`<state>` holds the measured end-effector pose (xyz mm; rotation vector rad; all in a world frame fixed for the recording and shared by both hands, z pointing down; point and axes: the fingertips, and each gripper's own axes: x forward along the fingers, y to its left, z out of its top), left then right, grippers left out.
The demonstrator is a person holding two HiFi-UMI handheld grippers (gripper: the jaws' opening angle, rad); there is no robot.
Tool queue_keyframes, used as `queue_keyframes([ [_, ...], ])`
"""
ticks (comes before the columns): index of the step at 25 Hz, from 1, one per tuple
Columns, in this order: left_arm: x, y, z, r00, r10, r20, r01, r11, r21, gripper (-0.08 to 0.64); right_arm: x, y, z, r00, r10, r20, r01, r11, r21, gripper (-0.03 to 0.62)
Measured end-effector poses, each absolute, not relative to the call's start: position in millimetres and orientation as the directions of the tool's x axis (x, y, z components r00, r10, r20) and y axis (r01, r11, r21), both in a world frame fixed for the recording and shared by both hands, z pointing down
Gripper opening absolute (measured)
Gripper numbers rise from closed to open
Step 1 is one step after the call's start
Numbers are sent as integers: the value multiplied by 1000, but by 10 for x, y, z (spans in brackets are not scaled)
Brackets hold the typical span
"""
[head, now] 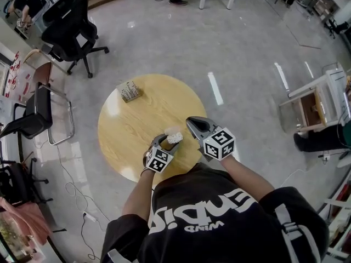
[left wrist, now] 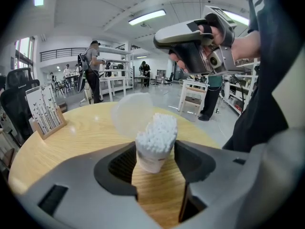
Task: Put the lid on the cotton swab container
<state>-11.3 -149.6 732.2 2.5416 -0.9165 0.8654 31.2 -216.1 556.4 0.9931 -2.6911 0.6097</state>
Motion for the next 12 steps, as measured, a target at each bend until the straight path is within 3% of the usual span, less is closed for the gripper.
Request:
queue_keyframes([
  [12,-144,-1494,7326,618,-480,623,-665,-742,88,256,-129,-2406,6373,-729,-432,531,-639,708,-300,5],
])
